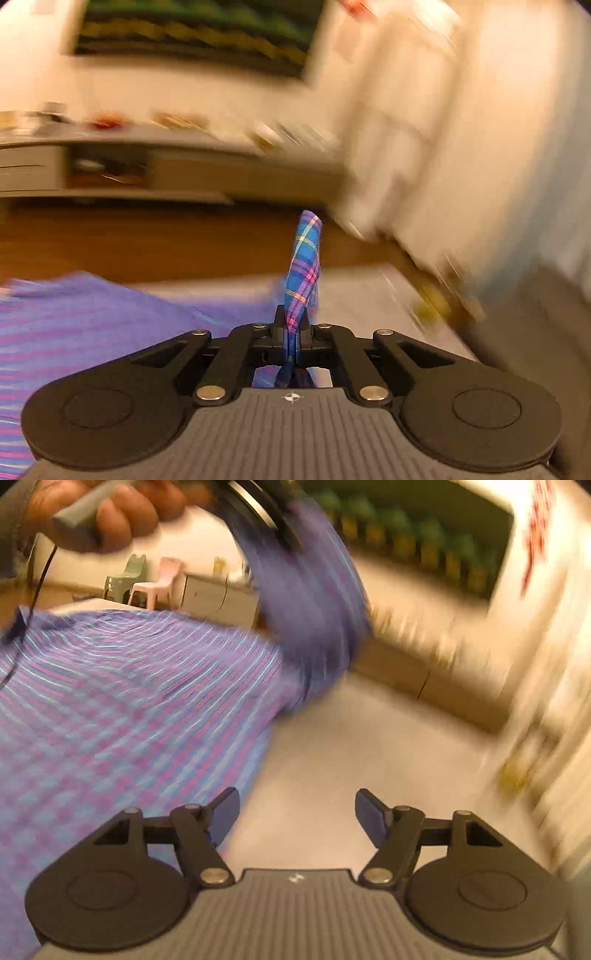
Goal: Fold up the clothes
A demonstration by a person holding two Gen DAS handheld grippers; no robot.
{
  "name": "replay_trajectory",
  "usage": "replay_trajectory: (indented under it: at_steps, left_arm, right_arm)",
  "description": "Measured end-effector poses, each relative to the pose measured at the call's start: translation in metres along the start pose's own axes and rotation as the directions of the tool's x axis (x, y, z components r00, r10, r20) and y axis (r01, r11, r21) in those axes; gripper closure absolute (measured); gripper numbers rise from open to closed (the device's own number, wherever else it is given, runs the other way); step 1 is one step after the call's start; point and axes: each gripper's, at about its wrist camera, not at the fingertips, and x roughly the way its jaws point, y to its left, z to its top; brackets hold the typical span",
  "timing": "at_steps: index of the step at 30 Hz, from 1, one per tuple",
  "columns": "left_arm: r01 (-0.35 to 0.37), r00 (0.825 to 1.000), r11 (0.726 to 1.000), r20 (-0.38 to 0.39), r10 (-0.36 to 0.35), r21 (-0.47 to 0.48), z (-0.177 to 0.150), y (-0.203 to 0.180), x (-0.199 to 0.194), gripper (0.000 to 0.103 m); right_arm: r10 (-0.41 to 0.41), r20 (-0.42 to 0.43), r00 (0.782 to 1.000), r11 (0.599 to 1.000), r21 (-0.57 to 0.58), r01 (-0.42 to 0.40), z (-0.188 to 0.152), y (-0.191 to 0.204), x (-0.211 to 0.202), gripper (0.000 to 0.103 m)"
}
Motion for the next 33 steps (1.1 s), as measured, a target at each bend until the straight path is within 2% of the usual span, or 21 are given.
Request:
replay_trajectory:
  at_steps: [1, 3, 4, 5, 6, 7, 8, 9, 10, 11, 14, 17, 19, 21, 25, 27, 29, 30, 32, 33]
  left_arm:
    - [-0.041, 0.999, 0.999, 0.006, 0.041, -0.026, 0.008, 0.024, -0.005, 0.101]
    - [-0.115, 0.993, 0.991, -0.011, 0.114, -0.068, 0.019, 0.068, -0.008, 0.101]
    - [-0.154, 0.988, 0.986, -0.025, 0.153, -0.059, 0.019, 0.082, -0.007, 0.101]
    - [-0.176, 0.984, 0.983, -0.042, 0.175, -0.044, 0.016, 0.091, -0.003, 0.101]
    - [-0.19, 0.98, 0.981, -0.06, 0.188, -0.03, 0.011, 0.098, 0.002, 0.101]
    - [-0.198, 0.978, 0.98, -0.069, 0.197, -0.021, 0.008, 0.102, 0.004, 0.101]
    - [-0.198, 0.978, 0.98, -0.067, 0.197, -0.015, 0.006, 0.105, 0.004, 0.101]
    - [-0.191, 0.98, 0.982, -0.062, 0.19, -0.014, 0.005, 0.106, 0.004, 0.101]
    - [-0.179, 0.983, 0.984, -0.041, 0.178, -0.023, 0.006, 0.106, 0.001, 0.101]
    - [-0.165, 0.986, 0.986, -0.015, 0.165, -0.035, 0.008, 0.106, -0.003, 0.101]
    - [-0.136, 0.986, 0.987, 0.088, 0.144, -0.09, 0.02, 0.117, -0.03, 0.101]
    - [-0.182, 0.963, 0.963, 0.163, 0.216, -0.198, 0.034, 0.155, -0.059, 0.101]
    - [-0.238, 0.95, 0.941, 0.146, 0.277, -0.24, 0.028, 0.186, -0.07, 0.101]
    - [-0.291, 0.94, 0.921, 0.103, 0.326, -0.26, 0.016, 0.214, -0.073, 0.101]
    - [-0.372, 0.926, 0.901, -0.019, 0.378, -0.224, -0.021, 0.245, -0.055, 0.101]
    - [-0.394, 0.918, 0.896, -0.038, 0.395, -0.205, -0.037, 0.25, -0.047, 0.101]
    - [-0.386, 0.921, 0.906, -0.011, 0.39, -0.172, -0.04, 0.245, -0.051, 0.101]
    - [-0.38, 0.923, 0.912, 0.006, 0.385, -0.155, -0.041, 0.242, -0.054, 0.101]
    - [-0.368, 0.926, 0.922, 0.041, 0.375, -0.118, -0.042, 0.234, -0.059, 0.101]
    - [-0.331, 0.94, 0.941, 0.062, 0.335, -0.071, -0.043, 0.221, -0.064, 0.101]
  right_arm:
    - [0.035, -0.039, 0.999, 0.997, 0.063, -0.032, -0.01, 0.003, -0.008, 0.031]
    - [0.048, -0.106, 0.993, 0.993, 0.115, -0.036, -0.032, 0.017, -0.016, 0.031]
    - [0.046, -0.138, 0.989, 0.991, 0.129, -0.028, -0.043, 0.026, -0.018, 0.031]
    - [0.044, -0.17, 0.985, 0.99, 0.143, -0.019, -0.054, 0.034, -0.021, 0.036]
    - [0.033, -0.176, 0.984, 0.989, 0.146, -0.007, -0.062, 0.041, -0.025, 0.036]
    - [0.02, -0.167, 0.986, 0.99, 0.14, 0.004, -0.066, 0.047, -0.029, 0.045]
    - [0.011, -0.167, 0.986, 0.991, 0.133, 0.011, -0.066, 0.052, -0.032, 0.073]
    - [0.003, -0.168, 0.986, 0.992, 0.128, 0.019, -0.064, 0.056, -0.033, 0.088]
    - [-0.005, -0.169, 0.986, 0.992, 0.123, 0.026, -0.062, 0.061, -0.034, 0.099]
    - [-0.024, -0.166, 0.986, 0.993, 0.106, 0.042, -0.062, 0.066, -0.034, 0.101]
    - [-0.062, -0.089, 0.994, 0.995, 0.068, 0.068, -0.054, 0.08, -0.054, 0.101]
    - [-0.077, 0.014, 0.997, 0.997, -0.018, 0.077, -0.036, 0.114, -0.078, 0.101]
    - [-0.046, 0.064, 0.997, 0.993, -0.108, 0.053, -0.024, 0.144, -0.086, 0.101]
    - [-0.017, 0.079, 0.997, 0.978, -0.206, 0.033, -0.017, 0.174, -0.079, 0.101]
    - [0.005, -0.014, 1.0, 0.953, -0.301, -0.008, -0.028, 0.204, -0.046, 0.1]
    - [0.059, -0.06, 0.996, 0.956, -0.283, -0.074, -0.03, 0.206, -0.043, 0.095]
    - [0.129, -0.1, 0.987, 0.957, -0.249, -0.151, -0.029, 0.205, -0.045, 0.074]
    - [0.165, -0.119, 0.979, 0.955, -0.231, -0.188, -0.029, 0.204, -0.046, 0.07]
    - [0.253, -0.104, 0.962, 0.954, -0.138, -0.266, -0.016, 0.185, -0.053, 0.061]
    - [0.287, -0.082, 0.954, 0.953, -0.079, -0.293, -0.007, 0.17, -0.057, 0.061]
